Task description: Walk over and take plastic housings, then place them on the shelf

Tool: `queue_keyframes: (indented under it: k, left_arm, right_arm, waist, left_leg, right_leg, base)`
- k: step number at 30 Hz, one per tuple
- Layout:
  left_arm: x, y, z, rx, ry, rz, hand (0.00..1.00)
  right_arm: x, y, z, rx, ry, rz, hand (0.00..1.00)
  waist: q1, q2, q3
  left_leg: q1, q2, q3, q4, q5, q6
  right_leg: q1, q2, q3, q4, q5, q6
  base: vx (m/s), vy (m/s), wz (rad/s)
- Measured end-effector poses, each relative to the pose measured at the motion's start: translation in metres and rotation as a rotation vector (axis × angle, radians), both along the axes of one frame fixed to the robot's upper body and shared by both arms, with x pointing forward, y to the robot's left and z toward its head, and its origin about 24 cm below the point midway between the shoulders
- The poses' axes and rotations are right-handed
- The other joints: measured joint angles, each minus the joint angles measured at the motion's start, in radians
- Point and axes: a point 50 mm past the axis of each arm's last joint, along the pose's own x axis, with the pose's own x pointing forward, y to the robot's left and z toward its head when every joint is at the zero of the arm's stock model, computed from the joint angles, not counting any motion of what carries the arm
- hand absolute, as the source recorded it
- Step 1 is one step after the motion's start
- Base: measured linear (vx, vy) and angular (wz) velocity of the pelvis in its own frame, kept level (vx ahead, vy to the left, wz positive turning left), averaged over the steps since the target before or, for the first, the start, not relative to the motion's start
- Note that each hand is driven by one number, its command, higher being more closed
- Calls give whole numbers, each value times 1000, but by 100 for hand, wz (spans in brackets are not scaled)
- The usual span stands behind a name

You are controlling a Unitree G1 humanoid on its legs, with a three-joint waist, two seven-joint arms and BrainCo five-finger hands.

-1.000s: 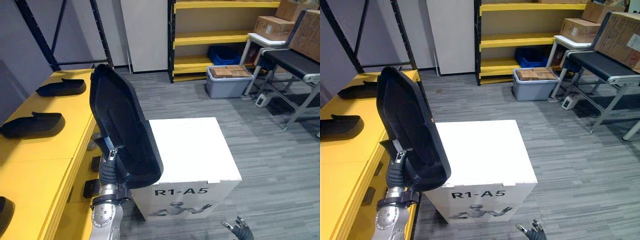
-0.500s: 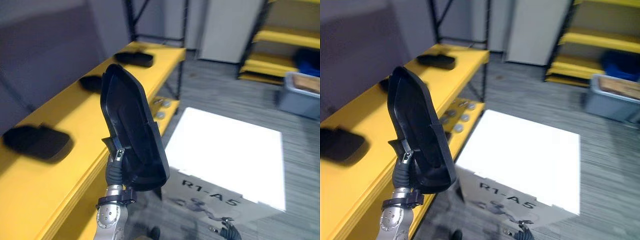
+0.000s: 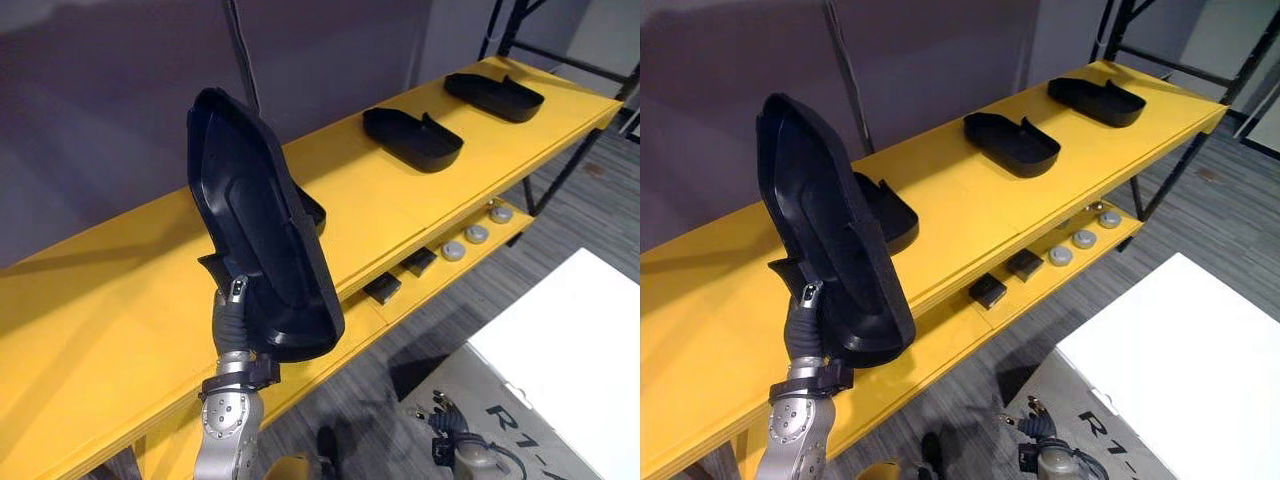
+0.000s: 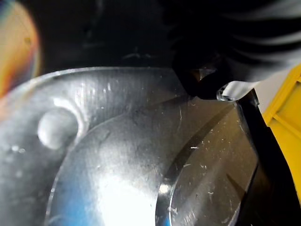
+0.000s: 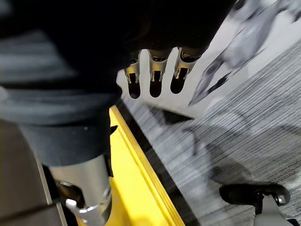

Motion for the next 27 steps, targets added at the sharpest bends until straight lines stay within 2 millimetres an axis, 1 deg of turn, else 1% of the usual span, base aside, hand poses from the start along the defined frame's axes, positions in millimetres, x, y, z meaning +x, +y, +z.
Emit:
queue_keyframes:
  k: [1, 2, 3, 4, 5, 6, 7, 8, 9, 10, 11, 12, 13, 15, 17, 19, 21, 22, 23, 24, 25, 26, 27]
  left_arm:
    - [0, -2, 1, 28, -4, -3, 100]
    - [0, -2, 1, 39, -5, 1, 100]
    - [0, -1, 2, 63, -6, 9, 100]
    - [0, 0, 2, 71, -7, 20, 100]
    - [1, 2, 2, 70, -7, 37, 100]
    - [1, 1, 3, 67, -10, 43, 100]
    - [2, 0, 4, 65, -16, 37, 100]
    - [2, -1, 5, 62, -18, 37, 100]
    - [2, -3, 4, 57, -16, 35, 100]
    - [2, -3, 4, 56, -13, 33, 100]
    - [1, -4, 3, 56, -12, 31, 100]
    - [0, -4, 3, 53, -10, 34, 100]
    - [-3, -2, -1, 42, 8, 48, 100]
    - [-8, 0, -5, 26, 28, 62, 100]
    - [-11, 0, -8, 7, 43, 62, 100]
    - [-11, -1, -8, 8, 43, 49, 100]
    - [-11, -2, -7, 9, 38, 44, 100]
    - [-11, -2, -5, 8, 28, 43, 100]
    - [-11, -2, -4, 7, 22, 43, 100]
    - [-11, -1, -2, 5, 17, 49, 100]
    - [-12, 1, 1, -6, 4, 56, 100]
    - [-10, 2, 4, -10, -12, 58, 100]
    - [-9, 5, 4, -12, -18, 74, 100]
  right_arm:
    - [-7, 1, -3, 6, 15, -4, 0]
    - [-13, 2, -5, 10, 27, -7, 0]
    - [-16, 5, -5, 19, 28, -8, 0]
    - [-19, 6, -6, 22, 30, -9, 0]
    - [-24, 9, -8, 29, 41, -8, 0]
    - [-30, 12, -10, 34, 57, 6, 0]
    - [-36, 16, -11, 50, 63, -1, 0]
    - [-37, 16, -10, 50, 52, -9, 0]
    - [-38, 16, -8, 49, 38, -9, 0]
    - [-37, 17, -7, 50, 32, -8, 0]
    - [-38, 18, -7, 51, 28, -2, 0]
    - [-38, 21, -7, 57, 27, 2, 0]
    - [-38, 24, -6, 62, 21, 11, 0]
    - [-36, 28, -2, 75, -6, 9, 0]
    - [-29, 34, 3, 90, -45, 8, 0]
    - [-26, 35, 5, 93, -64, 4, 0]
    - [-24, 35, 6, 93, -71, 4, 0]
    - [-24, 34, 7, 92, -75, 1, 0]
    - [-23, 34, 7, 91, -76, 0, 0]
    - [-23, 35, 7, 91, -78, -1, 0]
    - [-22, 36, 8, 95, -82, -7, 0]
    - [-18, 37, 9, 100, -91, -8, 0]
    - [-15, 37, 10, 96, -98, -4, 0]
  waist:
    - [-12, -6, 5]
    - [-23, -6, 6]
    - [-33, -7, 7]
    - [-38, -8, 7]
    - [-44, -11, 9]
    - [-47, -16, 13]
    - [-48, -19, 14]
    - [-52, -23, 15]
    - [-68, -33, 17]
    - [-72, -39, 16]
    - [-67, -59, 9]
    - [-65, -73, 6]
    - [-66, -73, -5]
    - [-41, -71, -17]
    - [-26, -83, -28]
    - [-22, -97, -38]
    - [-20, -102, -40]
    - [-23, -105, -39]
    - [-21, -106, -37]
    - [-17, -108, -36]
    - [-20, -112, -32]
    - [-21, -108, -28]
    - [-20, -104, -25]
  left_leg:
    - [19, -19, -42, 9, -19, 15]
    - [29, -24, -59, 2, -19, 11]
    - [48, -29, -99, -21, -9, -4]
    - [55, -33, -119, -36, -4, -10]
    - [72, -44, -159, -70, 4, -21]
    - [83, -59, -201, -91, 19, -34]
    - [87, -73, -247, -100, 38, -34]
    - [90, -81, -262, -105, 37, -33]
    - [100, -100, -293, -113, 35, -31]
    - [106, -109, -303, -121, 35, -30]
    - [124, -125, -304, -142, 35, -30]
    - [135, -133, -304, -151, 35, -30]
    - [137, -127, -304, -150, 35, -30]
    - [135, -102, -301, -139, 38, -32]
    - [132, -84, -311, -120, 38, -31]
    - [133, -81, -330, -114, 37, -32]
    - [128, -83, -344, -107, 36, -33]
    - [106, -88, -358, -80, 34, -37]
    - [95, -88, -356, -63, 29, -44]
    - [74, -88, -352, -31, 14, -62]
    - [31, -53, -281, 51, -82, -82]
    - [-27, 14, -180, 194, -142, -71]
    - [-83, 121, -110, 372, -186, -90]
  right_leg:
    - [-35, -38, 121, 127, 14, -76]
    - [-62, -34, 212, 164, -13, -81]
    - [-119, 22, 400, 176, -60, -60]
    - [-147, 54, 480, 173, -79, -55]
    - [-201, 105, 605, 157, -104, -52]
    - [-251, 150, 709, 140, -109, -50]
    - [-294, 194, 814, 130, -115, -42]
    - [-307, 213, 868, 120, -118, -36]
    - [-320, 233, 946, 93, -117, -28]
    - [-318, 232, 961, 70, -117, -28]
    - [-310, 214, 954, 6, -116, -29]
    - [-299, 199, 941, -25, -87, -13]
    - [-274, 195, 902, -53, -73, -1]
    - [-234, 213, 863, -110, -53, -7]
    - [-180, 234, 833, -176, -28, -16]
    - [-151, 243, 812, -208, -20, -12]
    - [-144, 243, 789, -212, -19, -12]
    - [-142, 241, 760, -212, -19, -12]
    - [-143, 241, 756, -212, -19, -12]
    - [-143, 241, 750, -212, -18, -14]
    - [-143, 242, 731, -212, -14, -20]
    - [-144, 250, 725, -212, -14, -21]
    - [-142, 252, 720, -207, -16, -25]
  base:
    - [68, 134, 69]
    - [88, 141, 90]
    - [64, 67, 70]
    - [73, 66, 85]
    - [59, 42, 84]
    - [57, 35, 108]
    - [36, 9, 101]
    - [25, -52, 125]
    - [14, -79, 113]
    - [10, -100, 135]
    - [38, -116, 108]
    - [75, -172, 126]
    - [115, -211, 93]
    - [92, -173, 55]
    - [96, -161, 26]
    - [98, -118, 28]
    - [66, -70, 38]
    - [32, -39, 47]
    - [18, -37, 47]
    - [-20, -27, 30]
    - [-46, -46, 30]
    - [-36, -77, 10]
    - [-1, -79, -12]
